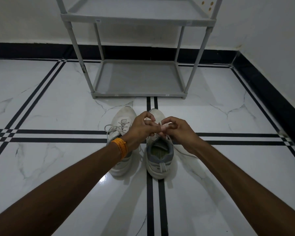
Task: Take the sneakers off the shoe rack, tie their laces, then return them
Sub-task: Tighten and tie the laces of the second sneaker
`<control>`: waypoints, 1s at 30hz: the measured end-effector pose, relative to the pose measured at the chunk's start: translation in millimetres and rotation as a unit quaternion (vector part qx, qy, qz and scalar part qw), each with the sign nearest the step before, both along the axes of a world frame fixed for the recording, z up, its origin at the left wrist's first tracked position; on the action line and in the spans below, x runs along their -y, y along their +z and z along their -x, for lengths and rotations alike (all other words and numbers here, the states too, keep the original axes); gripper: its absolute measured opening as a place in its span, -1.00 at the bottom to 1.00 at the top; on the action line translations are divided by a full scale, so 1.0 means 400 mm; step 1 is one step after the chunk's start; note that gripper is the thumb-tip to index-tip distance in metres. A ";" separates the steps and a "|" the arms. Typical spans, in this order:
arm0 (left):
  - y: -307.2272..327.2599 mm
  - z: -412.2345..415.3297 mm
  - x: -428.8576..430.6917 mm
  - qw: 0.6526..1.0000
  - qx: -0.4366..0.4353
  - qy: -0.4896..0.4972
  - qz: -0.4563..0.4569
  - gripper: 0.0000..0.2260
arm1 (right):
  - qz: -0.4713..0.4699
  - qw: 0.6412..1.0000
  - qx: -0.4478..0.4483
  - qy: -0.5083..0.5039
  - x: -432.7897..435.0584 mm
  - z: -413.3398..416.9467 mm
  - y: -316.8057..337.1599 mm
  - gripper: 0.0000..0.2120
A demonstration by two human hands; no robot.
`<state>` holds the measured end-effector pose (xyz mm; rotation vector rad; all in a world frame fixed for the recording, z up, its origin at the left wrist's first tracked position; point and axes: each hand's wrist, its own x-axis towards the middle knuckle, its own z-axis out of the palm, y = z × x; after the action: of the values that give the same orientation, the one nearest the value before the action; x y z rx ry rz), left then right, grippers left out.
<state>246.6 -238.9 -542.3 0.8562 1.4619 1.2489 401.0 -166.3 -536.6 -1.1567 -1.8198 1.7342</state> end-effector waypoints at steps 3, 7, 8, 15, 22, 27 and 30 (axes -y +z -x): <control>0.010 0.000 -0.007 0.999 0.017 -0.028 0.042 -0.59 | -0.092 0.994 0.030 0.055 0.001 -0.002 0.009 -0.80; 0.006 0.001 -0.024 0.999 -0.012 -0.026 0.031 -0.77 | -0.205 0.973 0.064 0.080 -0.001 -0.001 0.014 -0.78; 0.000 0.000 -0.027 0.999 -0.017 -0.020 0.026 -0.78 | -0.221 0.970 0.068 0.078 0.001 0.000 0.015 -0.78; -0.035 -0.026 -0.026 0.985 -0.163 0.045 -0.019 -0.82 | -0.202 0.977 0.068 0.009 0.027 -0.011 -0.005 -0.74; -0.050 -0.050 -0.019 0.988 -0.113 0.102 -0.003 -0.83 | -0.317 0.941 0.111 -0.044 0.054 0.003 -0.038 -0.87; -0.035 -0.037 -0.013 0.964 -0.259 0.035 -0.056 -0.86 | -0.392 0.892 0.223 0.029 0.045 0.016 -0.041 -0.81; -0.028 -0.023 -0.008 0.899 -0.419 -0.038 -0.125 -0.89 | -0.409 0.871 0.264 0.070 0.044 0.026 -0.041 -0.78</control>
<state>255.9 -235.6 -553.4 1.7579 1.9110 1.0575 390.5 -183.8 -552.9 -1.1678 -2.6121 0.5185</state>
